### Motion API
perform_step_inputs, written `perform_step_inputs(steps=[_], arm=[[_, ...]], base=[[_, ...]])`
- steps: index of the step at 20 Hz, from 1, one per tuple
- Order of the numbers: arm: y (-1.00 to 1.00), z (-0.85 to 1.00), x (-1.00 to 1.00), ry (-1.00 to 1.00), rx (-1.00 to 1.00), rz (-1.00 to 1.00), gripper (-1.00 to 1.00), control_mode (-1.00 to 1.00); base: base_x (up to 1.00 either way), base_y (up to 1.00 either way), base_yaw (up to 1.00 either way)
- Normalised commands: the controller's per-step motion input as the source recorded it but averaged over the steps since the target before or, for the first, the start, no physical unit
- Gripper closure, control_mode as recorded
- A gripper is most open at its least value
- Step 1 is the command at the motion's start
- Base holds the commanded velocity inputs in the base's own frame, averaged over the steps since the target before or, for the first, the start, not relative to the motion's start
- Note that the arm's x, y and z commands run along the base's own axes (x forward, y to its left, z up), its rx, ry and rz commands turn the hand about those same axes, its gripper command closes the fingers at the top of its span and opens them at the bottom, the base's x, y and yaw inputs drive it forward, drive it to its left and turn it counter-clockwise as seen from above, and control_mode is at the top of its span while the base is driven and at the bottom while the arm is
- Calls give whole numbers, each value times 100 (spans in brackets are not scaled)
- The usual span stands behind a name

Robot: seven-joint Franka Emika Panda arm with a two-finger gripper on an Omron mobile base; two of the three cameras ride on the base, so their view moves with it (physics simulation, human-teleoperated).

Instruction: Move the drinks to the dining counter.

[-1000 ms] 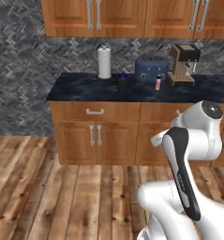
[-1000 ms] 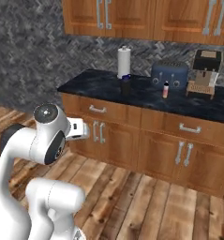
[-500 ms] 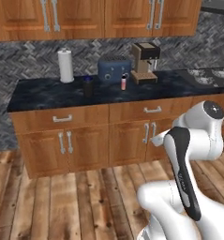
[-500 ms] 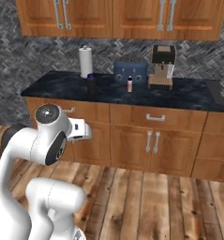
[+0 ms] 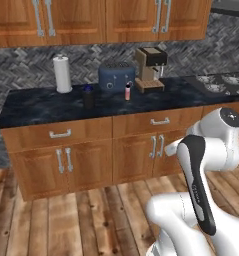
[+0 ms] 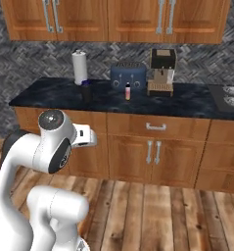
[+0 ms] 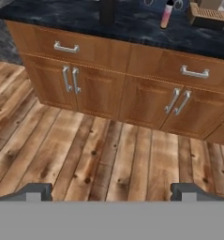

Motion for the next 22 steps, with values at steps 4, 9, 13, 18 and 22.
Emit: perform_step_inputs(steps=[4,9,13,18,22], arm=[[0,0,0,0,0,0,-100,100],[0,0,0,0,0,0,-100,100],[0,0,0,0,0,0,-100,100],[0,0,0,0,0,0,-100,100],[0,0,0,0,0,0,-100,100]], base=[[92,0,-7],[87,0,-7],[70,0,-8],[66,0,-9],[72,0,-9]])
